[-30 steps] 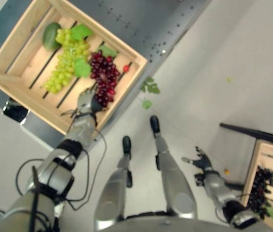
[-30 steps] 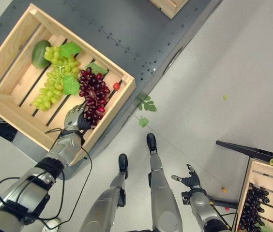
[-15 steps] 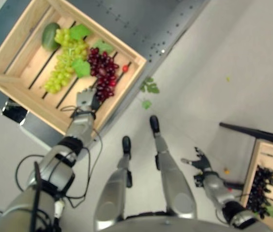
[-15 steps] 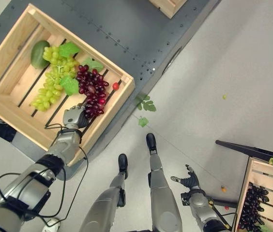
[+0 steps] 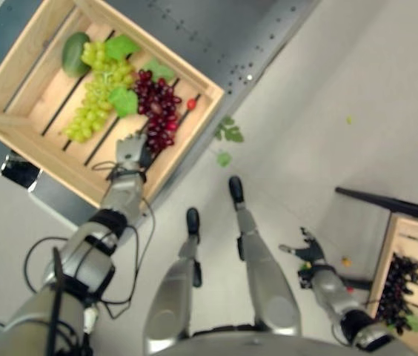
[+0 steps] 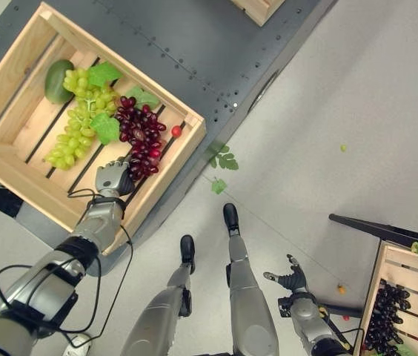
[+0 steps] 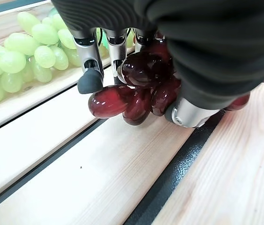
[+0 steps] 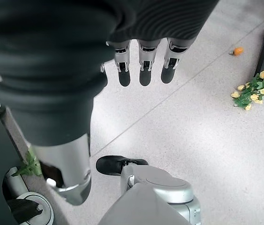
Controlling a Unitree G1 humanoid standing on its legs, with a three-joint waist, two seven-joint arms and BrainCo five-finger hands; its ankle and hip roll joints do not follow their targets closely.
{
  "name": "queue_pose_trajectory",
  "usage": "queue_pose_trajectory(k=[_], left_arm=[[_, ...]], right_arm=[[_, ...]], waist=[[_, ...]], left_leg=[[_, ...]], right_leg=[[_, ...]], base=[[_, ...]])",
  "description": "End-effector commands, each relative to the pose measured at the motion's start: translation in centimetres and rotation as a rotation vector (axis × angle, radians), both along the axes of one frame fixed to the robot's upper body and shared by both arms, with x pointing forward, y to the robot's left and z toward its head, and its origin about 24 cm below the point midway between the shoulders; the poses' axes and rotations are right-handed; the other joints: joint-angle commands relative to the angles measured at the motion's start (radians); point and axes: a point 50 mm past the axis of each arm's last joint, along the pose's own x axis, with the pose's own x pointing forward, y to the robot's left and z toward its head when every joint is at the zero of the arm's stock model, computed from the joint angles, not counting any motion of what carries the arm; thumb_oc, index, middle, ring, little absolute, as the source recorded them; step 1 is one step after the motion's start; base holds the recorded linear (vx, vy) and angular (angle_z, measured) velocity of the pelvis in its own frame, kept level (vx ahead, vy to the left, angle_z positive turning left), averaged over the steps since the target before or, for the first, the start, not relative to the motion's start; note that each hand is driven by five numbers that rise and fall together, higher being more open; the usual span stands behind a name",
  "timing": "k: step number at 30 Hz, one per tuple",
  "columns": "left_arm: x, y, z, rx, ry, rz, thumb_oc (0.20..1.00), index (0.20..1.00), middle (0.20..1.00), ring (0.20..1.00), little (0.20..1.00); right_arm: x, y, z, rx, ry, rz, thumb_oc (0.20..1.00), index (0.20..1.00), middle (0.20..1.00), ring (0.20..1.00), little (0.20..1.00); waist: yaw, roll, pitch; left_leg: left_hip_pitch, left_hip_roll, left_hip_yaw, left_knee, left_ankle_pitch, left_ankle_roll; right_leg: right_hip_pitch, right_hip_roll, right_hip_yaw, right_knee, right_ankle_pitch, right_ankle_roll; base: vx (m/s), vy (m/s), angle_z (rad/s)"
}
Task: Pick up the fruits from the basket on one side to the basket on the other side
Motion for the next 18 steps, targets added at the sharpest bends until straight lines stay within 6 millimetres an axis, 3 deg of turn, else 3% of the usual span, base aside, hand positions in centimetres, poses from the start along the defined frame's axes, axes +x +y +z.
queue_pose_trajectory(k=[1,5,11,15,18], left_arm=[[-4.0,-4.9,-9.4,-0.176,0.386,-0.071,0.2,0.2,0.2,0.2,0.2],[-3.7,-4.5,-8.9,-0.307,0.345,-0.035,0.2,0.2,0.2,0.2,0.2],[-2.6,-4.6,-5.1,-0.674,0.095,-0.051,0.2,0.2,0.2,0.2,0.2],[-3.2,-4.5,-3.5,-0.794,-0.013,-0.097,0.2,0.2,0.2,0.2,0.2],[-5.0,-3.4,-1.9,-0.928,-0.119,-0.145,0.2,0.2,0.2,0.2,0.2]], right_arm=[[-0.4,-0.4,-0.1,-0.009,-0.009,-0.016,1.0,1.0,1.0,1.0,1.0],[-0.5,-0.5,-0.2,-0.006,-0.001,-0.026,1.0,1.0,1.0,1.0,1.0],[-0.8,-0.5,-0.4,0.009,0.002,-0.042,1.0,1.0,1.0,1.0,1.0],[-0.8,-0.6,-0.1,0.019,-0.018,-0.047,1.0,1.0,1.0,1.0,1.0],[-1.3,-1.1,0.0,0.027,-0.026,-0.068,1.0,1.0,1.0,1.0,1.0]], waist=[[-0.037,-0.036,0.004],[-0.034,-0.036,0.004],[-0.021,-0.026,0.004],[-0.015,-0.019,0.004],[-0.003,-0.009,0.004]], left_leg=[[-0.136,-0.007,-0.056,0.065,-0.001,-0.013],[-0.132,-0.006,-0.059,0.065,0.0,-0.013],[-0.124,-0.007,-0.064,0.061,0.005,-0.014],[-0.121,-0.009,-0.071,0.06,0.006,-0.013],[-0.116,-0.011,-0.08,0.057,0.007,-0.012]], right_leg=[[-0.025,0.045,-0.023,0.025,-0.067,0.075],[-0.021,0.043,-0.025,0.026,-0.067,0.074],[-0.01,0.042,-0.031,0.024,-0.067,0.073],[-0.006,0.041,-0.035,0.023,-0.068,0.072],[0.001,0.038,-0.042,0.022,-0.071,0.072]], base=[[0.0,0.0,0.0],[0.0,0.0,0.0],[0.0,0.0,0.0],[0.0,0.0,0.0],[0.0,0.0,0.0]])
